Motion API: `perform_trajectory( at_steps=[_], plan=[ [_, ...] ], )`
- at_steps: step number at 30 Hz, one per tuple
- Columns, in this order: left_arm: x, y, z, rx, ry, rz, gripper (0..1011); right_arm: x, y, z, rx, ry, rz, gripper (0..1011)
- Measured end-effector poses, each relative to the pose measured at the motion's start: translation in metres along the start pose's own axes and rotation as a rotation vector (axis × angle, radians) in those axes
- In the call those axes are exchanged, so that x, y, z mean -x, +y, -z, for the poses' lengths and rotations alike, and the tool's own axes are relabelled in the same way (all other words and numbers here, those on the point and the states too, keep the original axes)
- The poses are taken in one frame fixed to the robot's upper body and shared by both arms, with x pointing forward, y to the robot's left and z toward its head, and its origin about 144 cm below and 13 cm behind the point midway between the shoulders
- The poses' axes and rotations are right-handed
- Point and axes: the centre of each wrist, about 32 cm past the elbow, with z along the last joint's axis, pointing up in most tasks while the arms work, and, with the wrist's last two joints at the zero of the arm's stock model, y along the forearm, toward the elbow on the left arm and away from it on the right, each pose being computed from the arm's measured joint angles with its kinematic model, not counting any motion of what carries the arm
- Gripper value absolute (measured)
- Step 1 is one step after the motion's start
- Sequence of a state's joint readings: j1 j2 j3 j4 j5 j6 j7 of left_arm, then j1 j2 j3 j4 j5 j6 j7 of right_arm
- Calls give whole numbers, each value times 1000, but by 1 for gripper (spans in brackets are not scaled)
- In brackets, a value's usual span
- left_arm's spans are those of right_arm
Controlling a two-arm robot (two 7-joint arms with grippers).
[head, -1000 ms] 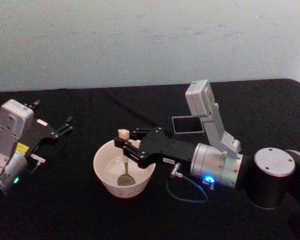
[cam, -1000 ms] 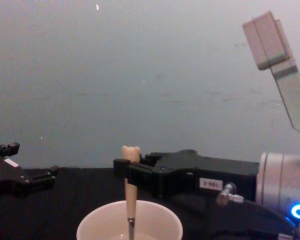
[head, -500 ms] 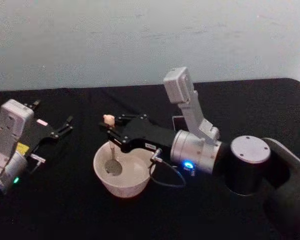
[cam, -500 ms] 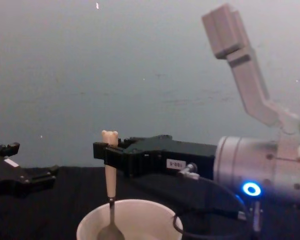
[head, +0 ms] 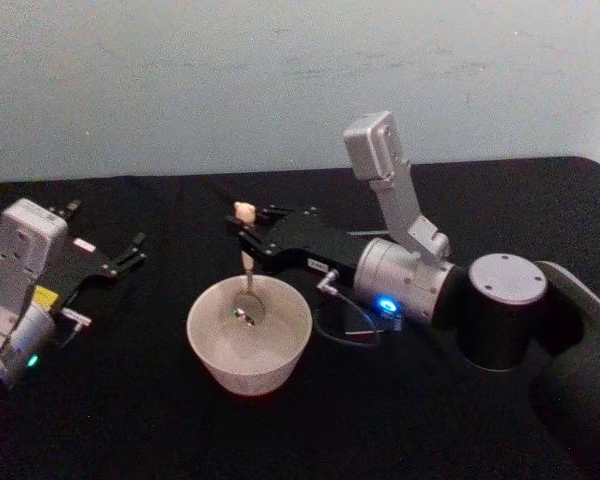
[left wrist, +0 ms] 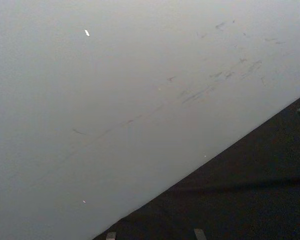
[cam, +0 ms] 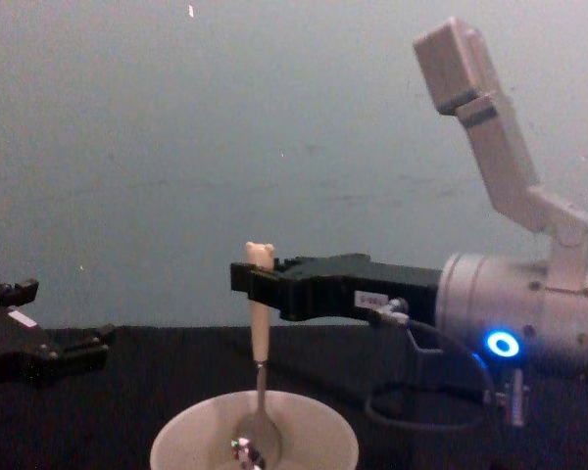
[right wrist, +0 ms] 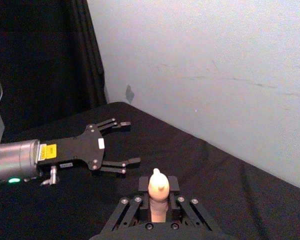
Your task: Pick up the stirring spoon with one hand, stir inside the cup, then place it back in its original position.
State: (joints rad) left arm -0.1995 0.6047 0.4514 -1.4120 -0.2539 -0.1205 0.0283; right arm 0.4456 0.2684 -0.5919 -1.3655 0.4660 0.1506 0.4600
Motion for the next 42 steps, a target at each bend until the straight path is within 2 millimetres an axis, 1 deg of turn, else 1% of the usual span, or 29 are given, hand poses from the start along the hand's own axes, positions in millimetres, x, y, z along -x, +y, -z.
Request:
perform_trajectory(
  at_steps=[7,10,14,21,33,42],
  plan=[
    [0,0,0,0,0,0,1001,-2,-20,0,0,3,-10,227],
    [0,0,0,0,0,0,1001,0,-31,-1,0,10,-26,227],
    [0,0,0,0,0,0,1001,3,-38,-1,1,19,-45,227],
    [0,0,0,0,0,0,1001,8,-41,-3,-1,27,-62,227],
    [0,0,0,0,0,0,1001,8,-36,-9,-18,35,-47,227],
    [0,0,0,0,0,0,1002,2,-38,-26,-78,56,9,227]
  ],
)
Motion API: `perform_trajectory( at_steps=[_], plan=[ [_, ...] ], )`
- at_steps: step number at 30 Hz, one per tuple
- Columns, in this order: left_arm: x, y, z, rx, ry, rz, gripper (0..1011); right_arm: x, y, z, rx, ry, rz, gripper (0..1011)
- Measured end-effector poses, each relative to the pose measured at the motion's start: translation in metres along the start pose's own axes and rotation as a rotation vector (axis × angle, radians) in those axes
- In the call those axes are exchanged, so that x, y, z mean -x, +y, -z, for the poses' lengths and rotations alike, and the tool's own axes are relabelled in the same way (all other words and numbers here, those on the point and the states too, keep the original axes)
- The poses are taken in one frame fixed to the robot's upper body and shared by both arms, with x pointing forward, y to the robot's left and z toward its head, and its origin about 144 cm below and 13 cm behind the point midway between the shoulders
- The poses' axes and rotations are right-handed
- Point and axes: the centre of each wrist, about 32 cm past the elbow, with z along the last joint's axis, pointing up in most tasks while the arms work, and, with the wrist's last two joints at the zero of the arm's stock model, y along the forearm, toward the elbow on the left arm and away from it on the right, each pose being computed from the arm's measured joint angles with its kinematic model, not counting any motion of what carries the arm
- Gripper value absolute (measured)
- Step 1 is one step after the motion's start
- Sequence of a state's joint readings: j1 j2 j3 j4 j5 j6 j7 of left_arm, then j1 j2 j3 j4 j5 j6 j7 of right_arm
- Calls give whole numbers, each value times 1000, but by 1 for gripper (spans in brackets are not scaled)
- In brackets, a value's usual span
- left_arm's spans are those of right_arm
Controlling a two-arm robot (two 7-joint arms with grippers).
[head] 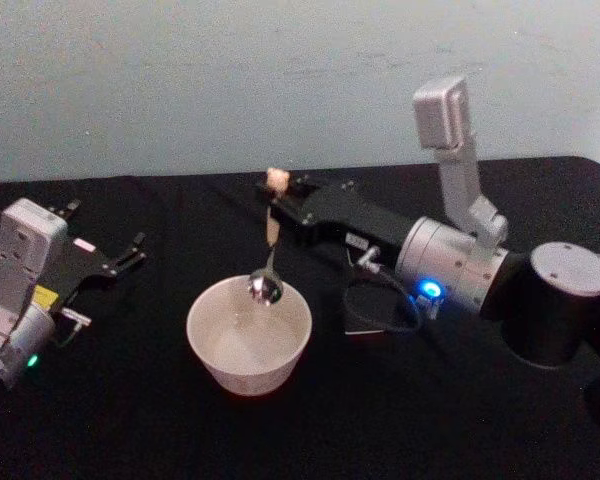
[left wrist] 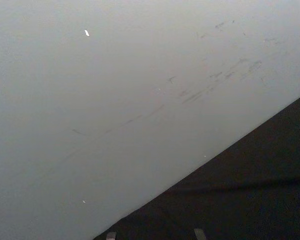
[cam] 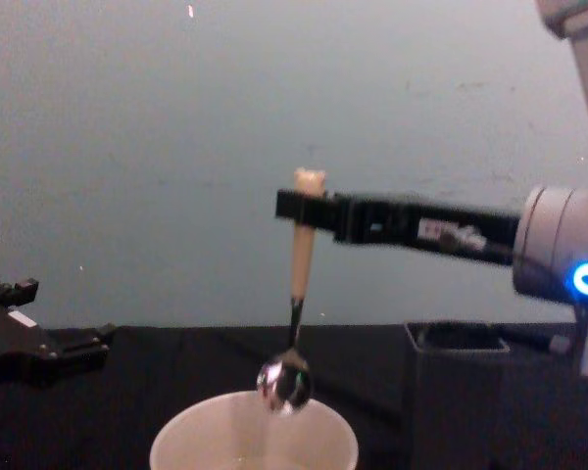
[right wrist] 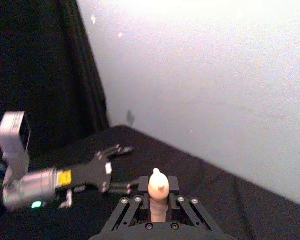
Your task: Pick up the stirring spoon with one hand, stir inside the cup, then place it back in its original position.
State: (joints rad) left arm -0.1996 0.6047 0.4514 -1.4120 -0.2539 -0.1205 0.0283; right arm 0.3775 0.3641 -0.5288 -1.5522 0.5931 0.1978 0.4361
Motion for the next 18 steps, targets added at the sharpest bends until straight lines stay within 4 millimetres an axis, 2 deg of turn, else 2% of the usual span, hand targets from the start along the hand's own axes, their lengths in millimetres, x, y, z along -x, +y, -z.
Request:
perform_trajectory(
  at_steps=[11,18],
  plan=[
    [0,0,0,0,0,0,1001,-12,-14,-30,-81,64,82,227],
    [0,0,0,0,0,0,1002,-21,-35,-44,-109,93,114,227]
  ],
)
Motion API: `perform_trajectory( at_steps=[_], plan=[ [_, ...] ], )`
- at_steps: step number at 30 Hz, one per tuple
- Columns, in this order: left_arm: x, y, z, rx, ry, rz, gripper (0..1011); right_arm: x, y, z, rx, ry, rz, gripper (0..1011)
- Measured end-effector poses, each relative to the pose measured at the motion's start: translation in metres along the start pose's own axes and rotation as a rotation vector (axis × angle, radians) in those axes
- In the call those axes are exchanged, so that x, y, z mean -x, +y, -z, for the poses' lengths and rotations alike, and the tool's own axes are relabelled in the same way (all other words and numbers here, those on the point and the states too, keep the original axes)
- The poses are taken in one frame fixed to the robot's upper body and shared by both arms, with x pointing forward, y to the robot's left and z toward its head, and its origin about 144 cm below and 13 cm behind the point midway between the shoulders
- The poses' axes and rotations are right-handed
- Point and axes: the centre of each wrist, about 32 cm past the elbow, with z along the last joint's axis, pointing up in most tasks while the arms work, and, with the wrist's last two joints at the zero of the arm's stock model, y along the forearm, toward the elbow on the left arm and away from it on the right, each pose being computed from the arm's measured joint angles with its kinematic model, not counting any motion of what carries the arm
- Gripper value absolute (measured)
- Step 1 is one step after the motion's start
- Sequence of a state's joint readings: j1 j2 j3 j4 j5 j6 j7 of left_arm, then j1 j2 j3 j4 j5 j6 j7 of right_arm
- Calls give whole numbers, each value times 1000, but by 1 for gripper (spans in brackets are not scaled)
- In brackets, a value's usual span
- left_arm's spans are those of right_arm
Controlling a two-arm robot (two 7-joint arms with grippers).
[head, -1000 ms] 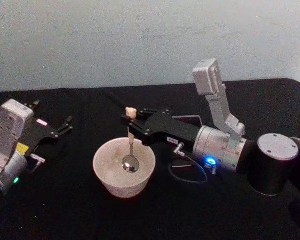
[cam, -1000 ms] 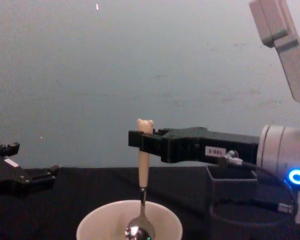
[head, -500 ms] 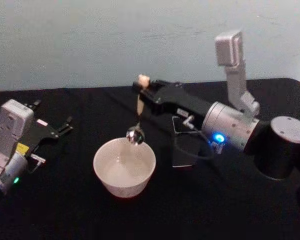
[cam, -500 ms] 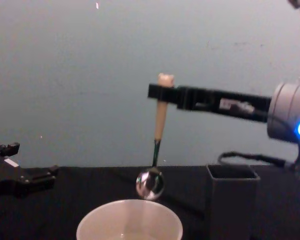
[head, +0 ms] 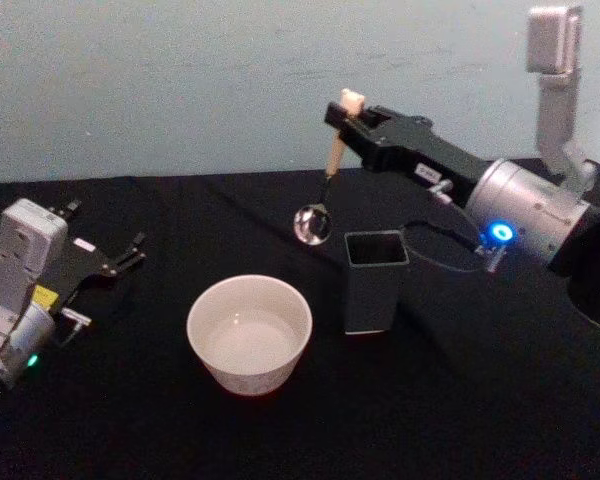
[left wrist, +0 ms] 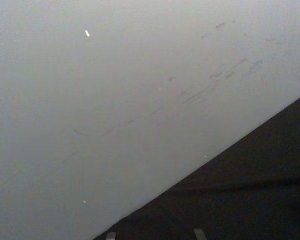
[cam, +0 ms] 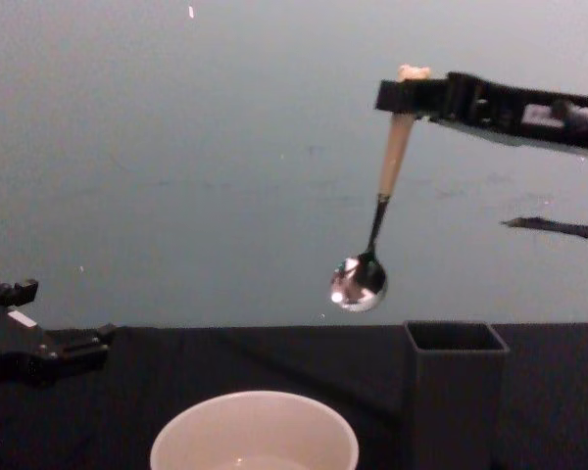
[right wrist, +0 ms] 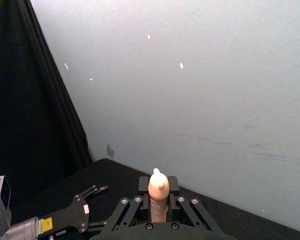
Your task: Pick up the stirring spoon with one hand, stir inside the cup, then place it back in its original position.
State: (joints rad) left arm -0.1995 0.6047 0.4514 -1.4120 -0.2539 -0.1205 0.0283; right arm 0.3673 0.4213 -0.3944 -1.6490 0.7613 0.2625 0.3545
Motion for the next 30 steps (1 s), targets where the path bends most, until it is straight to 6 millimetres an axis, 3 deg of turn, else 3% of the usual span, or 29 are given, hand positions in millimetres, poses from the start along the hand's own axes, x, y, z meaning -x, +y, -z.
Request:
perform_trajectory(
  at_steps=[19,30],
  plan=[
    [0,0,0,0,0,0,1001,-26,-41,-4,-4,-18,76,227],
    [0,0,0,0,0,0,1001,-31,-44,8,35,-14,87,227]
  ],
)
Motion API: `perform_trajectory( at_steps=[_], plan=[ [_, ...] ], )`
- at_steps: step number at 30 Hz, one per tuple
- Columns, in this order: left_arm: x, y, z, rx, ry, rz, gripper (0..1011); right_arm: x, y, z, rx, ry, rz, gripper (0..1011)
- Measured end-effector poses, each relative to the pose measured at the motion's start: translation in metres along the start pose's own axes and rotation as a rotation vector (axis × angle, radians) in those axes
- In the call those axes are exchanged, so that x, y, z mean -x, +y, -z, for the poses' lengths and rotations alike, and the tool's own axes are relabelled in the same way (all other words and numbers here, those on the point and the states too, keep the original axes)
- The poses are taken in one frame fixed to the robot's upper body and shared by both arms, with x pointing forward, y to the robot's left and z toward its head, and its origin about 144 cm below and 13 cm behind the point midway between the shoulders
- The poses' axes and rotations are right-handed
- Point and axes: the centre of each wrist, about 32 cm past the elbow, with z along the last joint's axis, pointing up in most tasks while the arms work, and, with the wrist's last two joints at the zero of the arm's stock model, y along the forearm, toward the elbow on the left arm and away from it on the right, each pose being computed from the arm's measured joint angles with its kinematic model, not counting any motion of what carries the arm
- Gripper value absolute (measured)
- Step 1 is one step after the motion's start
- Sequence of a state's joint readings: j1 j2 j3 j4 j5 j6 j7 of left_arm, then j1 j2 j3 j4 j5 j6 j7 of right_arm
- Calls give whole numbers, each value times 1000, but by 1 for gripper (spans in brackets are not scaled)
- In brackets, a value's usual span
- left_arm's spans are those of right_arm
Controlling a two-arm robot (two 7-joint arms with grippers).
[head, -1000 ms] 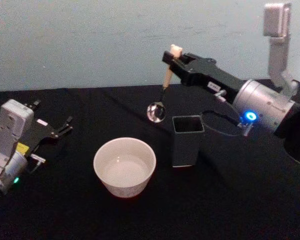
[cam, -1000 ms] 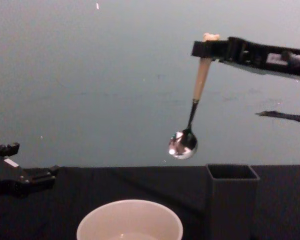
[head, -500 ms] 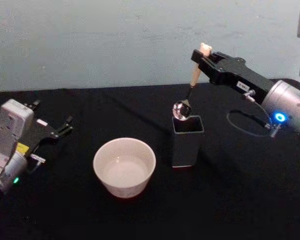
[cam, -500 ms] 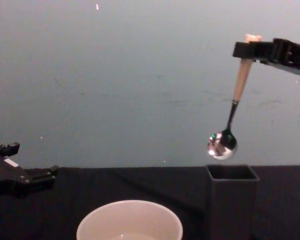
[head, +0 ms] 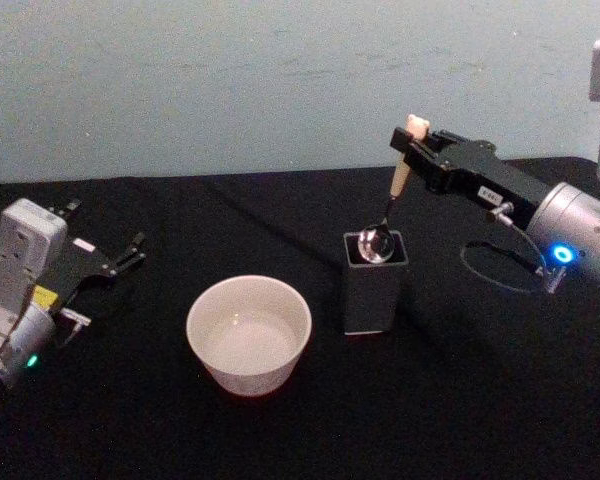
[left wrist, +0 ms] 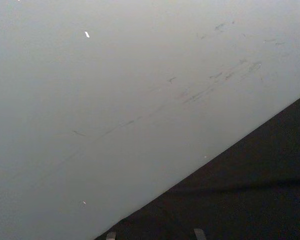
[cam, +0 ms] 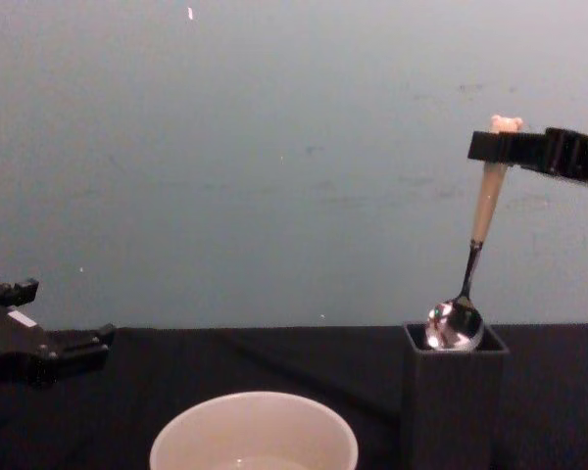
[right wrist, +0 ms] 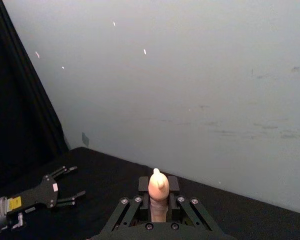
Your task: Pick up the stirring spoon with one hand, stir inside the cup, then place it back in its original position.
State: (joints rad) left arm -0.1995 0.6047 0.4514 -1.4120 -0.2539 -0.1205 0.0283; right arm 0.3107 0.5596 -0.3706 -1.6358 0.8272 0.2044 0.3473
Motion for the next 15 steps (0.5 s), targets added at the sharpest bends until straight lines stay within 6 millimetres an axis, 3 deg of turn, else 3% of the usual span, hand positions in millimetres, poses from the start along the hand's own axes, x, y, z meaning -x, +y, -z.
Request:
perform_trajectory(
  at_steps=[15],
  plan=[
    [0,0,0,0,0,0,1001,-1,8,17,46,-3,3,227]
  ],
)
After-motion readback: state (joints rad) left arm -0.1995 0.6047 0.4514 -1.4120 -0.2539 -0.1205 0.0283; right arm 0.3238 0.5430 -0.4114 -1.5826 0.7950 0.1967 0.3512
